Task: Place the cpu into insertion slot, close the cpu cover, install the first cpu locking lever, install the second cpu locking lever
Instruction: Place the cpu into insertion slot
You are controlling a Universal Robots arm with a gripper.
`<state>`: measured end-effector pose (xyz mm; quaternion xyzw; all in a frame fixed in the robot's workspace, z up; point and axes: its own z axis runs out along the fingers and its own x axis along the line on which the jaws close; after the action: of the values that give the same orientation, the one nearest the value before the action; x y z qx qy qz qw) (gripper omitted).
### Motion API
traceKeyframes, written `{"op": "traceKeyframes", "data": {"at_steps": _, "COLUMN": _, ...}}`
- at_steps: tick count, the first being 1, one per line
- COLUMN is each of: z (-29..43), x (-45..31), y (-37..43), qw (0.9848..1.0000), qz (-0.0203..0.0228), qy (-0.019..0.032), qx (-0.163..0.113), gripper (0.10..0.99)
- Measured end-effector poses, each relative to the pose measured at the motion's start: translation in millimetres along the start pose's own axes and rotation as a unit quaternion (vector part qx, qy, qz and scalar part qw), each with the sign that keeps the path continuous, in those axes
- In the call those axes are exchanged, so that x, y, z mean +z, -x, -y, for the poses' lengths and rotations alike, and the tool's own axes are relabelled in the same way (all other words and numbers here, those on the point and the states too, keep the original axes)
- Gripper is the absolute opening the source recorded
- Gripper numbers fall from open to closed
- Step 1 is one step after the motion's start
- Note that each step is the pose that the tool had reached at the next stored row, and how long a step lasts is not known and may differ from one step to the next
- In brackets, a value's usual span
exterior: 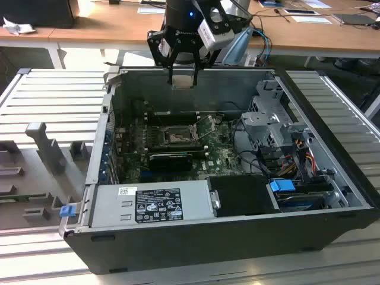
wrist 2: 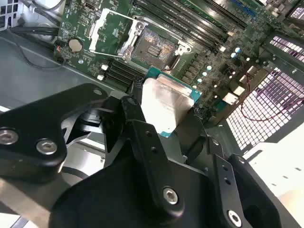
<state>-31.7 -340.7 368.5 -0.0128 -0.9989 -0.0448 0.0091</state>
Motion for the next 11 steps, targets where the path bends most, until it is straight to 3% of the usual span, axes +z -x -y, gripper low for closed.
{"op": "traceKeyframes", "data": {"at_steps": 7, "z": 0.0, "x": 0.0, "y": 0.0, "qw": 0.9994, "qz": 0.0030, "qy": 0.0006, "qx": 0.033, "gripper": 0.533}}
{"op": "traceKeyframes", "data": {"at_steps": 11, "z": 0.6, "x": 1.5, "y": 0.2, "qw": 0.9994, "qz": 0.0031, "qy": 0.0006, "qx": 0.036, "gripper": 0.533}}
